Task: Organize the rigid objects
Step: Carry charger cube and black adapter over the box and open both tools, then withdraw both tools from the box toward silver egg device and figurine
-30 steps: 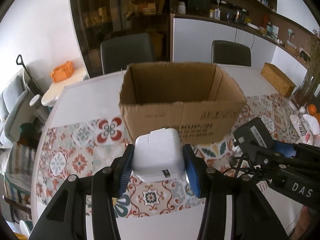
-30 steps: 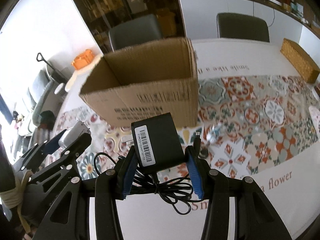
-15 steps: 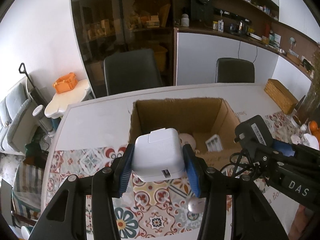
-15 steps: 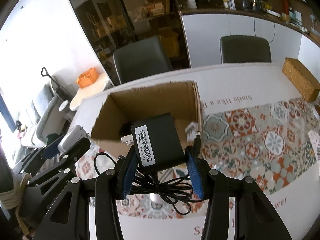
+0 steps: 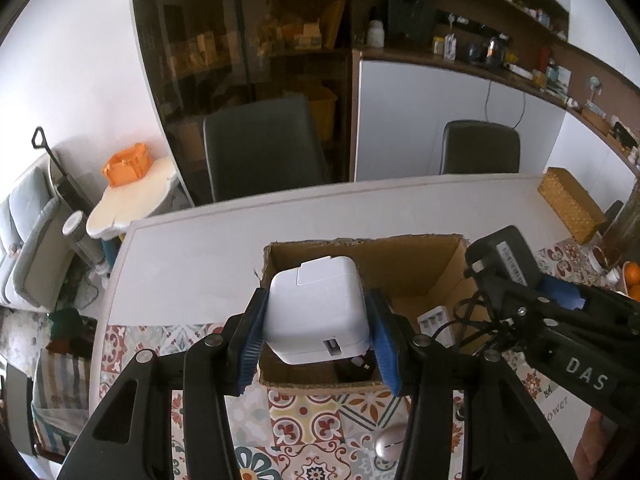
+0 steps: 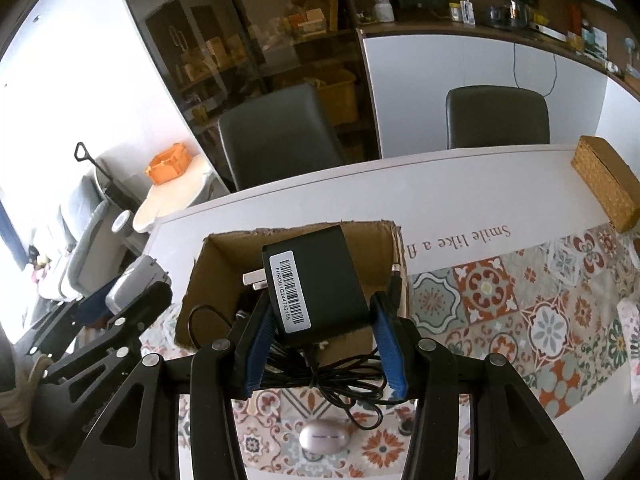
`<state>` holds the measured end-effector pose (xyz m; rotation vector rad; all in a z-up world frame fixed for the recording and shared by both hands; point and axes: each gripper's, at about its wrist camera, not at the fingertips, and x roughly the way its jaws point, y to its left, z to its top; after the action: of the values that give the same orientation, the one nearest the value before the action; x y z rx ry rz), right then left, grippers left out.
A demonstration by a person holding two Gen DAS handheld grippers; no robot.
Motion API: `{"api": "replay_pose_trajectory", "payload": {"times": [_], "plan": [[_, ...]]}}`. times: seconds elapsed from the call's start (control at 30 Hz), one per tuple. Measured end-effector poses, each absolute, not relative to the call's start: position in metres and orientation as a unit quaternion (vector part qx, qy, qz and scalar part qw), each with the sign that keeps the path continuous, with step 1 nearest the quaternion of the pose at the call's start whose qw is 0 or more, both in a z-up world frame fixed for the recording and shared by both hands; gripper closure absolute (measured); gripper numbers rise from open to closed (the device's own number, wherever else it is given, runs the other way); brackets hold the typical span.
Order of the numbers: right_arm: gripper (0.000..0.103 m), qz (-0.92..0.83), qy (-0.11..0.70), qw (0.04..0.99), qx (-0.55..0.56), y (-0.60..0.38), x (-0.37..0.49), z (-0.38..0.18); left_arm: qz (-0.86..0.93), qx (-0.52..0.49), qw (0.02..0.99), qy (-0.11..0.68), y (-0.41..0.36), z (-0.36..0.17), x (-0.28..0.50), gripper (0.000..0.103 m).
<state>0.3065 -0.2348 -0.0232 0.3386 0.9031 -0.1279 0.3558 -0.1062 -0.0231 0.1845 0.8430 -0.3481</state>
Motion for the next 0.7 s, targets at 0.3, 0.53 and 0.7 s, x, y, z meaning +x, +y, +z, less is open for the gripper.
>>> {"api": "replay_pose_trajectory", "payload": {"times": [0.3,0.53,0.7], "plan": [[0.055,-0.064,0.456,0.877,0.142,-0.234,0.332,-0.035,-0.159,0.100,0.878,0.441,-0.116,-0.045,0.379,0.054],[0.055,-0.062,0.468,0.872,0.133,-0.233,0.341,-0.044,-0.142,0.097,0.881,0.440,-0.112,-0.046,0.383,0.036],[0.055,-0.054,0.470,0.872,0.131,-0.229,0.346,-0.043,-0.089,0.101,0.895,0.425,-0.094,-0.041,0.375,0.008]]}}
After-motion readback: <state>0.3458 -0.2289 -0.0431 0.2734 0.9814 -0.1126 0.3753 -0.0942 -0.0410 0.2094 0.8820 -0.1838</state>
